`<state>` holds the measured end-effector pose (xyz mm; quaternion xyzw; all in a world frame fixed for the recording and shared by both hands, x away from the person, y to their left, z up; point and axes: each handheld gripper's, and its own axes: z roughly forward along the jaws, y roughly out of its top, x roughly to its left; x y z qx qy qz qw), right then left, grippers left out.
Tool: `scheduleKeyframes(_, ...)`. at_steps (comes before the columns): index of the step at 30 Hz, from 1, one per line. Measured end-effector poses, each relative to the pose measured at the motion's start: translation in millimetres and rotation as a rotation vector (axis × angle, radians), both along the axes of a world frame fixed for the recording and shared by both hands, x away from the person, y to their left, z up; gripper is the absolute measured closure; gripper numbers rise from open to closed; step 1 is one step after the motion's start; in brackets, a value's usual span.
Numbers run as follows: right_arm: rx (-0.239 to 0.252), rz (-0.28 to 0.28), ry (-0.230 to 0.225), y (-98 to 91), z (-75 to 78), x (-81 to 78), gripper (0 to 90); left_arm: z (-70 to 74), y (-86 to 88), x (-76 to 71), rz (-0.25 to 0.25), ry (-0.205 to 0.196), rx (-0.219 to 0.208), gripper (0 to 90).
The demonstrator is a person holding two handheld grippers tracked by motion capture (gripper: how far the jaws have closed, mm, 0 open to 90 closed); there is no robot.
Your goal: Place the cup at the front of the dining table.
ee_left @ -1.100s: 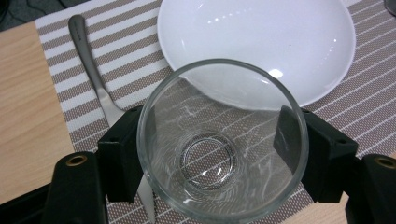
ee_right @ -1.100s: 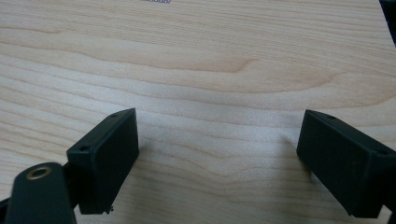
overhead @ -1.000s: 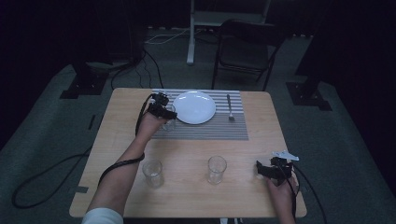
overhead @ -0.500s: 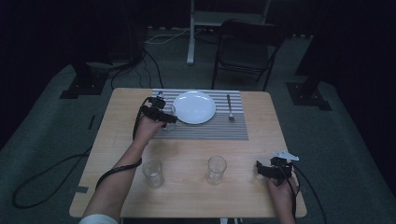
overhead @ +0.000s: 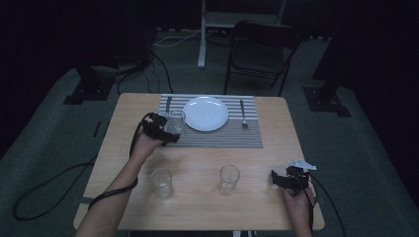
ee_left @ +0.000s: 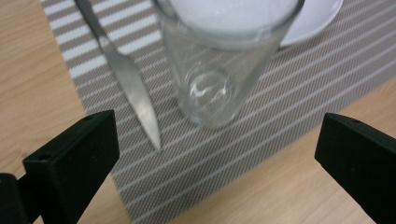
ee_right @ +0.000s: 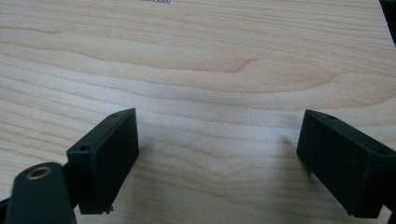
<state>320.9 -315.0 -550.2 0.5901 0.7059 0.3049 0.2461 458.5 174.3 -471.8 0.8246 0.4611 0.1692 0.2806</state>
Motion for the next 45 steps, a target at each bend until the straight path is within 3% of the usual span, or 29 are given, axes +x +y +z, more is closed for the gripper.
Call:
scheduleKeyframes(11, -0.001, 0.000, -0.001, 0.0, 0.0, 0.0, 12.6, -5.8, 25.2, -26.6, 0.014, -0.017, -0.033, 0.3)
scheduleKeyframes(17, -0.001, 0.000, -0.001, 0.0, 0.0, 0.0, 12.5, -4.9, 40.0, -41.4, 0.007, -0.034, -0.161, 0.3)
scheduleKeyframes(24, -0.001, 0.000, -0.001, 0.0, 0.0, 0.0, 12.5, -12.3, 56.4, -60.5, 0.021, -0.062, -0.143, 0.3)
scheduleKeyframes(28, -0.001, 0.000, -0.001, 0.0, 0.0, 0.1, 12.5, -19.6, 71.1, -69.1, 0.018, -0.038, -0.228, 0.3)
scheduleKeyframes(34, 0.000, 0.000, 0.000, 0.0, 0.0, 0.0, 12.5, -34.3, 85.7, -84.7, 0.064, -0.062, -0.183, 0.3)
scheduleKeyframes(39, 0.000, 0.000, 0.000, 0.0, 0.0, 0.0, 12.5, -43.9, 93.5, -95.6, 0.059, -0.067, -0.195, 0.3)
scheduleKeyframes(43, 0.000, 0.000, 0.000, 0.0, 0.0, 0.1, 12.5, -49.3, 98.4, -106.7, 0.086, -0.104, -0.160, 0.3)
scheduleKeyframes(45, 0.000, 0.000, 0.000, 0.0, 0.0, 0.0, 12.5, -52.4, 100.1, -112.6, 0.111, -0.126, -0.120, 0.3)
